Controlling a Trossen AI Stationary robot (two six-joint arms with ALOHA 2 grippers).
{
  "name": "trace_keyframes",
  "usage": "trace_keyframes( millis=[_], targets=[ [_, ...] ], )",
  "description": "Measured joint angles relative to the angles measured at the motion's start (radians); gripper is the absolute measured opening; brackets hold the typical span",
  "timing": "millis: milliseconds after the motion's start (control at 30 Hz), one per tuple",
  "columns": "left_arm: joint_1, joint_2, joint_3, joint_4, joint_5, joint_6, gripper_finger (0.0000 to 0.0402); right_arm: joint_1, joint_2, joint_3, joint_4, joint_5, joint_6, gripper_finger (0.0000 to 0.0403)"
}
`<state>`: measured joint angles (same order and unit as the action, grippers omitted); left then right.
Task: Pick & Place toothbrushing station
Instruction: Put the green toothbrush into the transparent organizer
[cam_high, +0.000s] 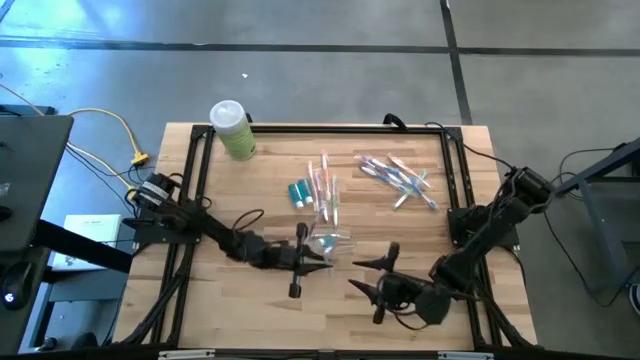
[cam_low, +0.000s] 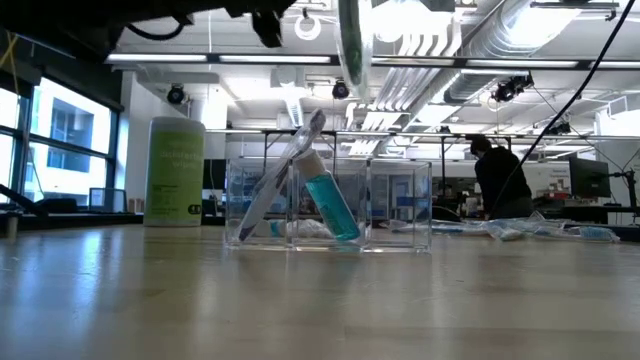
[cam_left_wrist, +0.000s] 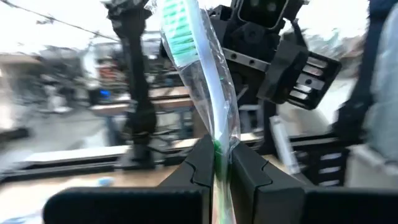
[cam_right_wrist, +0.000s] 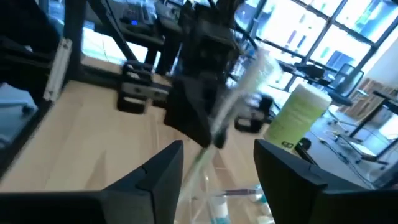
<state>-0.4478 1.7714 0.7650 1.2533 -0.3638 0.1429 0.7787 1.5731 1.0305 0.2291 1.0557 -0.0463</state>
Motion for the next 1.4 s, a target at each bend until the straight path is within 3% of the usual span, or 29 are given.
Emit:
trace_keyframes(
  millis=[233, 667, 867, 1133, 1400],
  targets=[
    [-0.046, 0.0, 0.0, -0.011, -0.146, 0.091, 0.0015, -0.125, 0.021, -0.001, 0.046, -0.161, 0.003, 0.0187],
    [-0.035, 0.0, 0.0, -0.049, -0.196, 0.057, 0.0015, -0.284, 0.021, 0.0, 0.104, -0.509, 0.025, 0.0187],
    [-0.021, -0.001, 0.0, -0.065, -0.197, 0.032, 0.0016, -0.295, 0.021, 0.0, 0.097, -0.508, 0.026, 0.0159],
    [-0.022, -0.001, 0.0, -0.066, -0.2, 0.066, 0.0072, -0.295, 0.021, 0.0, 0.059, -0.51, 0.016, 0.0016],
    [-0.039, -0.001, 0.0, -0.056, -0.176, 0.1, 0.0137, -0.266, 0.01, 0.0, 0.057, -0.496, 0.013, 0.001]
  ],
)
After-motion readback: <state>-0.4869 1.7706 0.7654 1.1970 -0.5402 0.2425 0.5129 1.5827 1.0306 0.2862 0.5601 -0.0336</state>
